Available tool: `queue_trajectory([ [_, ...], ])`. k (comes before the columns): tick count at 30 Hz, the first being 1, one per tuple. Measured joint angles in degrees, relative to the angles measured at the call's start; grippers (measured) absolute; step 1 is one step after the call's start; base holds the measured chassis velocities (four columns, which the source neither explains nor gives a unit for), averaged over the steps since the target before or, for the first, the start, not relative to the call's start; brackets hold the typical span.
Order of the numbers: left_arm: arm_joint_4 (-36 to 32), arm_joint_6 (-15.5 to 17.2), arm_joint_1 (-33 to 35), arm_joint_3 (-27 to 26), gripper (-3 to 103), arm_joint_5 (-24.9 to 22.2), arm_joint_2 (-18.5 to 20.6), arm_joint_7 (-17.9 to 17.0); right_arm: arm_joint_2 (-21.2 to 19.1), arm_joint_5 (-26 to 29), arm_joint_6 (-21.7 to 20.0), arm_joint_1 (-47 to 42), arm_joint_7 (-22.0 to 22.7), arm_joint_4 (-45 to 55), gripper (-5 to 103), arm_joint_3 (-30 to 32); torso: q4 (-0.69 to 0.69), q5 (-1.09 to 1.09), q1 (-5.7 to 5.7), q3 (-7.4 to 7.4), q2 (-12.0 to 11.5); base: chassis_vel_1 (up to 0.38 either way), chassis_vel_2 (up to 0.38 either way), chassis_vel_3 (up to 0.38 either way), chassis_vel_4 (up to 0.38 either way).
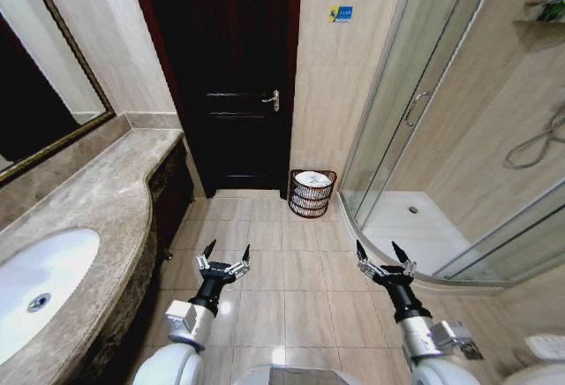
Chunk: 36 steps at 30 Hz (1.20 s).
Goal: Discard the used towel into the hamper.
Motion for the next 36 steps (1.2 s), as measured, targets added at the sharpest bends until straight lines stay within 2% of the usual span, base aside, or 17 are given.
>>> queue_trajectory([
  [36,0.00,0.00,0.00,0.00,100,0.00,0.00,0.00,0.00,0.00,0.00,0.00,0.00,0.00,100,0.00,0.00,0.00,0.00,0.00,0.00,0.000,0.000,0.000,0.000],
])
